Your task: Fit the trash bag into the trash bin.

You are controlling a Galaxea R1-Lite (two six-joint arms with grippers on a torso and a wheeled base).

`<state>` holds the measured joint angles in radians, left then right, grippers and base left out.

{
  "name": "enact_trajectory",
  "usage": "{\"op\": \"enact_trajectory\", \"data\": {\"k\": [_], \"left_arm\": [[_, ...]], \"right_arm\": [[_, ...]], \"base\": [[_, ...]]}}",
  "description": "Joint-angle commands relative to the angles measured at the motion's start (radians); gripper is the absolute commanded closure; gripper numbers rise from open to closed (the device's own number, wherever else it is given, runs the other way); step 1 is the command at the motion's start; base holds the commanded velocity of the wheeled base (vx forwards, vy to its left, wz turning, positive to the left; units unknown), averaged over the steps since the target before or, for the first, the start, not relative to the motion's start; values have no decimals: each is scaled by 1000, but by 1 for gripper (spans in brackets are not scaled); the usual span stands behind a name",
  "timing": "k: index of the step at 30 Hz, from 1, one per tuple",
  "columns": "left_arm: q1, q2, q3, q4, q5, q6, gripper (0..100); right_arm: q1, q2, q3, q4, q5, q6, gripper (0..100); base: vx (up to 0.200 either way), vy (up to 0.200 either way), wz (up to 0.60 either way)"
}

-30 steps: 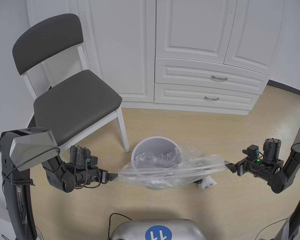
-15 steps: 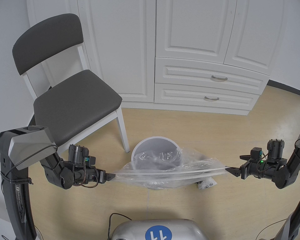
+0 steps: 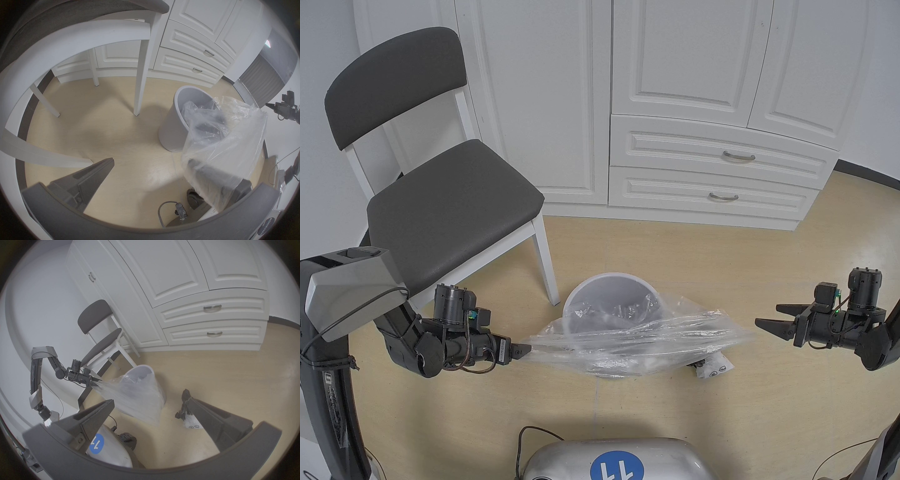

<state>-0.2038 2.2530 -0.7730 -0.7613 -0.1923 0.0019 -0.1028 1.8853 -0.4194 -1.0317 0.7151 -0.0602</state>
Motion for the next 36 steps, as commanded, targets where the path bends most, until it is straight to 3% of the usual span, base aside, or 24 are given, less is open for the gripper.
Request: {"op": "enact_trajectory", "data": {"k": [1,5,7,8,9,10,11,12,15,18,20,21,25,29,36], "left_arm": [[-6,-13,4,0,-1,0,0],[-2,-9,1,2,-2,-2,0],[-11,-13,6,0,-2,-2,0],[-11,-13,6,0,-2,-2,0],[-34,-20,20,-10,-2,-3,0],[-37,-26,26,-12,-2,-3,0],[-39,-30,27,-10,-2,-3,0],[-43,-43,35,-10,-2,-3,0],[-52,-52,46,-10,-2,0,0],[-52,-50,50,-6,-2,1,0],[-52,-50,50,-6,-2,1,0],[-52,-41,49,-3,-19,0,0],[-52,-43,47,-3,-32,0,0],[-52,-46,50,-10,-33,-2,0],[-49,-50,49,-10,-33,-3,0]], "right_arm": [[2,-121,28,7,1,2,0],[8,-180,33,7,-2,20,0],[87,-210,45,5,-45,8,0],[87,-210,45,5,-45,8,0],[272,-215,42,9,-255,-9,0],[345,-203,31,7,-364,-15,0],[383,-193,17,9,-414,-20,0],[460,-158,-32,15,-508,-38,0],[537,-74,-113,33,-534,-115,0],[586,-15,-202,139,-566,-227,0],[586,-15,-202,139,-566,-227,0],[658,28,-292,294,-646,-276,0],[744,95,-371,380,-698,-317,0],[779,182,-421,384,-747,-371,0],[790,317,-499,386,-804,-394,0]], "base": [[0,0,0],[0,0,0],[0,0,0],[0,0,0],[0,0,0],[0,0,0],[0,0,0],[0,0,0],[0,0,0],[0,0,0],[0,0,0],[0,0,0],[0,0,0],[0,0,0],[0,0,0]]}}
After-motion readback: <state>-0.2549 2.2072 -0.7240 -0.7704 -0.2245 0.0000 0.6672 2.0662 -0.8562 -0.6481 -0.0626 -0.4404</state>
